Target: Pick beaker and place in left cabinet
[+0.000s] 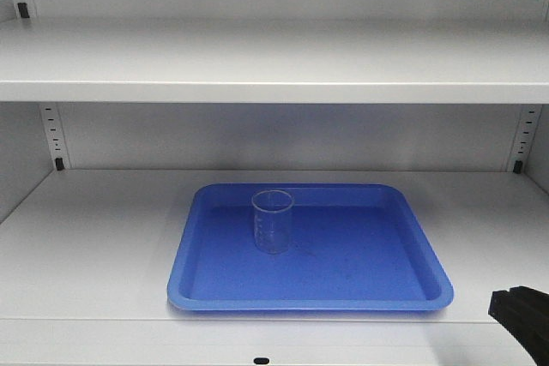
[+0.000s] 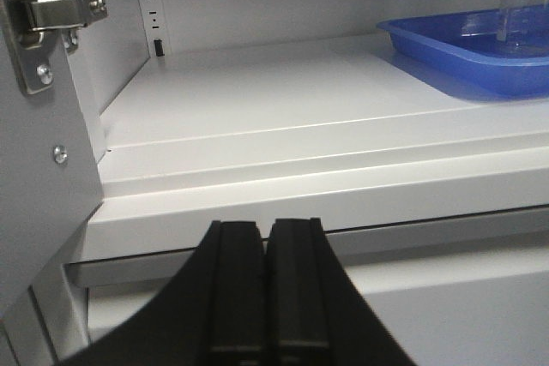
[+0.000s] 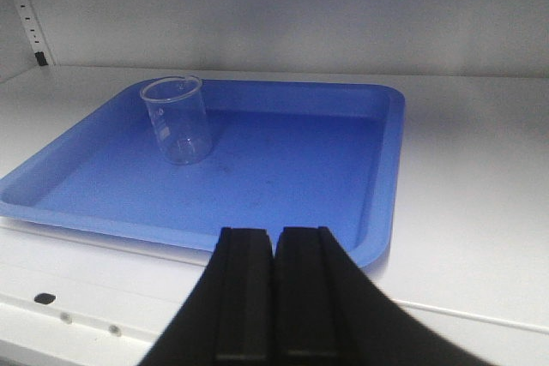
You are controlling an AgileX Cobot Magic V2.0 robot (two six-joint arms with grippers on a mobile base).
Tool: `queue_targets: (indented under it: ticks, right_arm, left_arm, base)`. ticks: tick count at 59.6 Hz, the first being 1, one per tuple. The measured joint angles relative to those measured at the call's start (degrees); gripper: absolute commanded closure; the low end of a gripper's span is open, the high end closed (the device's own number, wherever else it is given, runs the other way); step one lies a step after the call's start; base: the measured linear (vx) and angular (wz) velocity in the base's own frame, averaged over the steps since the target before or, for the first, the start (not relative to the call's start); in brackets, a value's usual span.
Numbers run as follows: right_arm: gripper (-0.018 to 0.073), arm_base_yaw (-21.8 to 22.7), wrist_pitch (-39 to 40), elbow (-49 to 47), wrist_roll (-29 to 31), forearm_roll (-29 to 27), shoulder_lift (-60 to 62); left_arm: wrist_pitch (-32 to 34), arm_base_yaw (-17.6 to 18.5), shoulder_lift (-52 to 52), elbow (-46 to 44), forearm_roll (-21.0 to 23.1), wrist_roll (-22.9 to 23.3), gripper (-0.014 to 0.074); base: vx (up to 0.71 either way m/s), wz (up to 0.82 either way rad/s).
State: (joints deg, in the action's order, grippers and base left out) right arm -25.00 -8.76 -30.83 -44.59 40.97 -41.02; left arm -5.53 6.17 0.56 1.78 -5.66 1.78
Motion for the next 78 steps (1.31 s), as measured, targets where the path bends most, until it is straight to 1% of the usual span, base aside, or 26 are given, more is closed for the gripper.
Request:
queue_targets:
  ticks: [5, 8, 10, 13, 19, 23, 24, 28, 29, 32, 36, 40, 45, 49, 56, 63, 67, 72, 78]
  right_arm:
    - [0.0565, 0.0, -0.3, 0.7, 0.7, 0.0, 0.0]
    - [0.0565, 0.0, -0.6, 1.2, 2.9, -1.3, 0.0]
    - [0.0565, 0.0, -0.6, 1.5, 4.7, -3.2, 0.0]
    - [0.0565, 0.0, -0.6, 2.2, 9.0, -7.1, 0.0]
    - [0.0565, 0.8, 1.3, 4.5, 22.4, -19.3, 0.0]
    - [0.0565, 2.3, 5.8, 7.1, 30.3, -27.4, 0.5]
    - [0.0565, 2.9, 7.7, 8.3, 32.7, -30.5, 0.8]
    - [0.0565, 4.8, 13.9, 12.2, 38.7, -40.0, 2.6]
    - [0.0565, 5.2, 15.4, 13.1, 39.7, -41.5, 3.4]
    - [0.0565, 6.4, 19.9, 16.3, 42.3, -45.6, 5.8]
    - [0.0565, 8.3, 23.5, 20.6, 43.9, -48.2, 9.6]
    - [0.0565, 11.3, 24.3, 23.9, 44.0, -49.2, 13.9]
    - [0.0565, 15.0, 22.2, 27.1, 43.6, -49.2, 19.9]
    - [0.0565, 18.8, 17.4, 28.9, 42.9, -48.0, 25.1]
    - [0.0565, 22.9, 9.3, 31.0, 41.2, -43.8, 33.9]
    - [0.0565, 23.8, 3.3, 32.4, 38.6, -39.2, 40.8]
    - [0.0565, 23.8, 2.3, 32.6, 36.3, -37.4, 41.4]
    - [0.0565, 23.8, 0.6, 32.6, 34.0, -36.5, 41.6]
    - [0.0565, 23.8, 0.1, 32.6, 33.0, -36.2, 41.6]
  left_arm:
    - [0.0, 0.0, 0.0, 0.0, 0.0, 0.0, 0.0604]
    - [0.0, 0.0, 0.0, 0.0, 0.0, 0.0, 0.0604]
    - [0.0, 0.0, 0.0, 0.0, 0.0, 0.0, 0.0604]
    - [0.0, 0.0, 0.0, 0.0, 0.0, 0.0, 0.0604]
    - [0.0, 0.0, 0.0, 0.0, 0.0, 0.0, 0.0604]
    - [0.0, 0.0, 0.0, 0.0, 0.0, 0.0, 0.0604]
    - [0.0, 0.0, 0.0, 0.0, 0.0, 0.0, 0.0604]
    - [0.0, 0.0, 0.0, 0.0, 0.0, 0.0, 0.0604]
    - [0.0, 0.0, 0.0, 0.0, 0.0, 0.0, 0.0604]
    - [0.0, 0.0, 0.0, 0.0, 0.0, 0.0, 0.0604]
    - [0.0, 0.0, 0.0, 0.0, 0.0, 0.0, 0.0604]
    - [0.0, 0.0, 0.0, 0.0, 0.0, 0.0, 0.0604]
    - [0.0, 0.0, 0.0, 0.0, 0.0, 0.0, 0.0604]
    - [0.0, 0.0, 0.0, 0.0, 0.0, 0.0, 0.0604]
    - [0.0, 0.0, 0.0, 0.0, 0.0, 0.0, 0.0604]
    - [-0.1, 0.0, 0.0, 0.0, 0.0, 0.0, 0.0604]
    - [0.1, 0.0, 0.0, 0.0, 0.0, 0.0, 0.0604]
    - [0.0, 0.0, 0.0, 0.0, 0.0, 0.0, 0.0604]
    - [0.0, 0.0, 0.0, 0.0, 0.0, 0.0, 0.0604]
  base:
    - [0.00, 0.00]
    - [0.00, 0.00]
    - [0.00, 0.00]
    - [0.00, 0.00]
    - [0.00, 0.00]
    - [0.00, 0.00]
    - [0.00, 0.00]
    - [0.00, 0.00]
    - [0.00, 0.00]
    - [0.00, 0.00]
    - [0.00, 0.00]
    - [0.00, 0.00]
    - [0.00, 0.00]
    - [0.00, 0.00]
    - [0.00, 0.00]
    - [0.00, 0.00]
    - [0.00, 0.00]
    - [0.00, 0.01]
    - [0.00, 0.00]
